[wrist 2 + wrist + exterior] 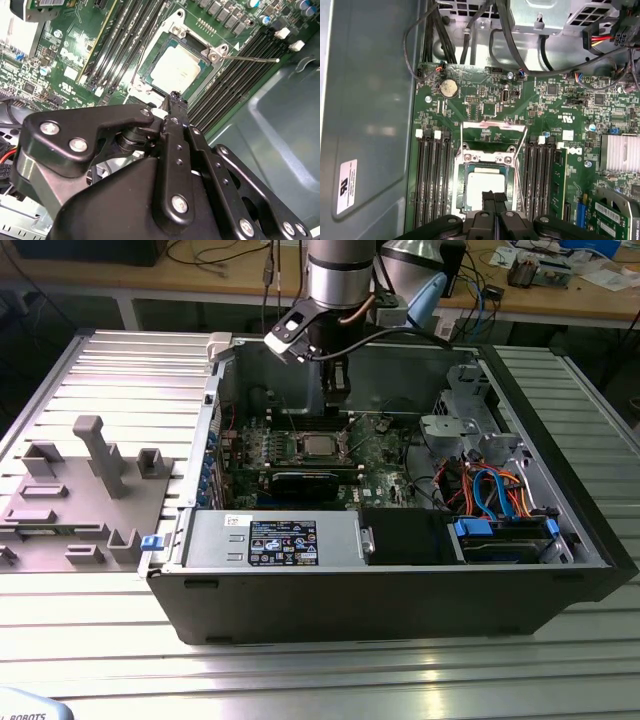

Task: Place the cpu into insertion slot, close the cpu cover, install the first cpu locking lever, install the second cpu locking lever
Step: 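Close the cpu cover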

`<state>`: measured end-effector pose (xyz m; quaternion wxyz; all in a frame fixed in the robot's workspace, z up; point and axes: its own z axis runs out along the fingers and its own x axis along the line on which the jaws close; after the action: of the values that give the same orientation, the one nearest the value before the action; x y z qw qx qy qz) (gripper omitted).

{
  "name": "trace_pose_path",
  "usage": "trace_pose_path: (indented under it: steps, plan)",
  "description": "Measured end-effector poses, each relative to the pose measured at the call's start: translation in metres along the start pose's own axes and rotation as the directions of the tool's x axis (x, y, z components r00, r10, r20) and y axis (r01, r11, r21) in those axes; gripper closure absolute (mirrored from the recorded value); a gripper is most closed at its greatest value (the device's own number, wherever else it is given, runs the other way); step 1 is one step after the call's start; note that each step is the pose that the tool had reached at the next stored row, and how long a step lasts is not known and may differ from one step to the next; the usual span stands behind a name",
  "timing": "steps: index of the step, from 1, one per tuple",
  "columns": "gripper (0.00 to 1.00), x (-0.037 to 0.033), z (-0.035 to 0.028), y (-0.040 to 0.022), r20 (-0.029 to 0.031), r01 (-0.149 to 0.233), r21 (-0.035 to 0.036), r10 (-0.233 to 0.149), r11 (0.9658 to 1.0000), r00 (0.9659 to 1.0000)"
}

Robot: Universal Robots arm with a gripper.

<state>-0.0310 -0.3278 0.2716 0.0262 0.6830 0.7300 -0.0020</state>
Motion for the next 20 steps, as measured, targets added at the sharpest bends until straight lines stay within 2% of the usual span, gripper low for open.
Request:
trace_pose_path:
  steps: [20]
  plan:
    - [0.89,-0.0009,0.0005,0.0138,0.0,0.0,0.0003,0.0,1.0,1.0]
